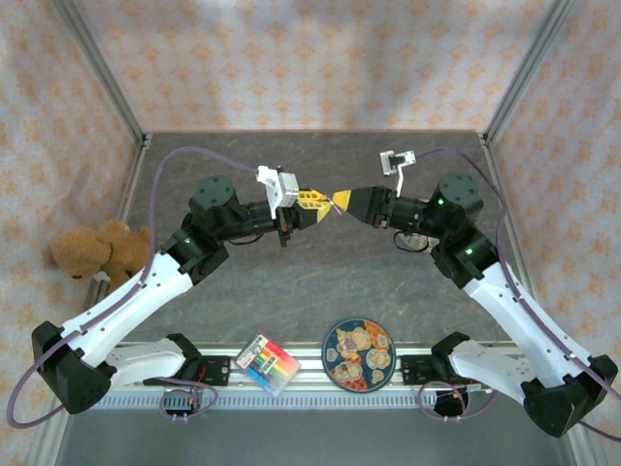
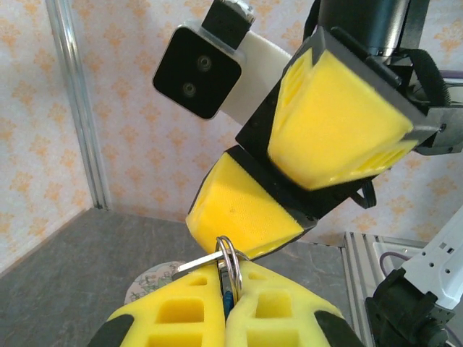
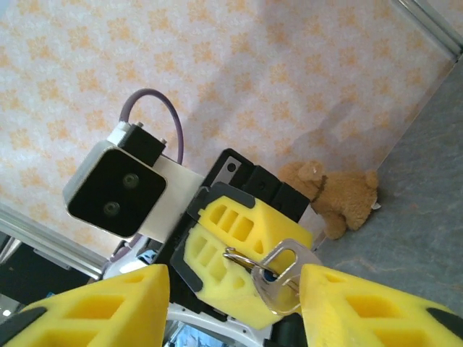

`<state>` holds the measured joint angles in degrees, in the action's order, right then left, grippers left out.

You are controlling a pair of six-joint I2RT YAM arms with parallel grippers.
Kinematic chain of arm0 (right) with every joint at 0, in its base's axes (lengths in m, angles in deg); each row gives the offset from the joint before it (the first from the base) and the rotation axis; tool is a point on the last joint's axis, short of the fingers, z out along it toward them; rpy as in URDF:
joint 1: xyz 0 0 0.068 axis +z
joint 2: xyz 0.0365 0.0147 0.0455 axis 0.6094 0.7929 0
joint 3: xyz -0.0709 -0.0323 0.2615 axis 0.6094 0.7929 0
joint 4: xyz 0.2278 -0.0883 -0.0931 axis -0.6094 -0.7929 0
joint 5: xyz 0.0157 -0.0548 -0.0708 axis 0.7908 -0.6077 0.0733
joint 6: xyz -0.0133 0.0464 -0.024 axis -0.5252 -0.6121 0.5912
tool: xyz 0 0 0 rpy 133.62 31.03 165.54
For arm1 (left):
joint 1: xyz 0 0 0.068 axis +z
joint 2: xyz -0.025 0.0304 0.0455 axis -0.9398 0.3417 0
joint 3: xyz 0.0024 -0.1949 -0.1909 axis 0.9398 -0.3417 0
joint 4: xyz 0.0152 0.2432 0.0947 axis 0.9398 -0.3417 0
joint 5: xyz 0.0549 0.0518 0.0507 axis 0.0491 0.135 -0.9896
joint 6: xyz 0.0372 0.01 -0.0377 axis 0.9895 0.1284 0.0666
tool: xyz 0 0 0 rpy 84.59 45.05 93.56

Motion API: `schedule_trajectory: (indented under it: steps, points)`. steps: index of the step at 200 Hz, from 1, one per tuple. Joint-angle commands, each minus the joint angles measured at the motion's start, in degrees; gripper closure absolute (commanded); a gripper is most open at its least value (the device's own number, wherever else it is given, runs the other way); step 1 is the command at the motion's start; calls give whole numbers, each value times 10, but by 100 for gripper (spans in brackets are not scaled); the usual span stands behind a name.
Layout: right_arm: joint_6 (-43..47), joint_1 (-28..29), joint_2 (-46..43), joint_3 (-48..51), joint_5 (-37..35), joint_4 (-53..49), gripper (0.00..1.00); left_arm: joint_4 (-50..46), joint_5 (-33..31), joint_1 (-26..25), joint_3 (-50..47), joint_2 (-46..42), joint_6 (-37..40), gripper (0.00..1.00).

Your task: Remove the keys from the keyring

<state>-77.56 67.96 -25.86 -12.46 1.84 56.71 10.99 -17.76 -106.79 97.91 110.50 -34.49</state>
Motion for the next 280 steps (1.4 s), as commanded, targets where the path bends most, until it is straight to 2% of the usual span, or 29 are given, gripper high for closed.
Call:
schedule_trajectory:
  steps: [1, 17, 51, 90, 126, 156, 193, 204, 213, 227, 280]
  points:
    - [11, 3, 0, 8, -27, 5, 37, 28, -3, -5, -6, -14, 0, 100]
    - [10, 3, 6, 17, -27, 16, 29, 45, 4, -5, -10, -19, -14, 100]
    - [-56, 4, 24, 47, 30, 135, 28, 42, 17, -5, -4, -27, -24, 100]
    - [-125, 3, 17, 61, 73, 228, 40, 37, 4, -5, -8, -33, -10, 100]
    - [-156, 3, 9, 69, 82, 255, 61, 48, -1, -5, -11, -28, -9, 100]
    - [-163, 4, 6, 68, 69, 258, 59, 56, 2, -5, -12, -27, -15, 100]
    - [-182, 3, 10, 66, 59, 281, 72, 46, -2, -6, -16, -37, -7, 100]
    - [-178, 4, 11, 62, 55, 268, 69, 41, -7, -6, -17, -40, 0, 100]
    - [-169, 5, 13, 56, 50, 244, 60, 43, -9, -6, -19, -42, 1, 100]
    - [-159, 8, 18, 53, 49, 219, 60, 49, -12, -7, -21, -44, 1, 100]
    - [-149, 39, 25, 45, 38, 212, 74, 37, -51, -14, -29, -53, 41, 100]
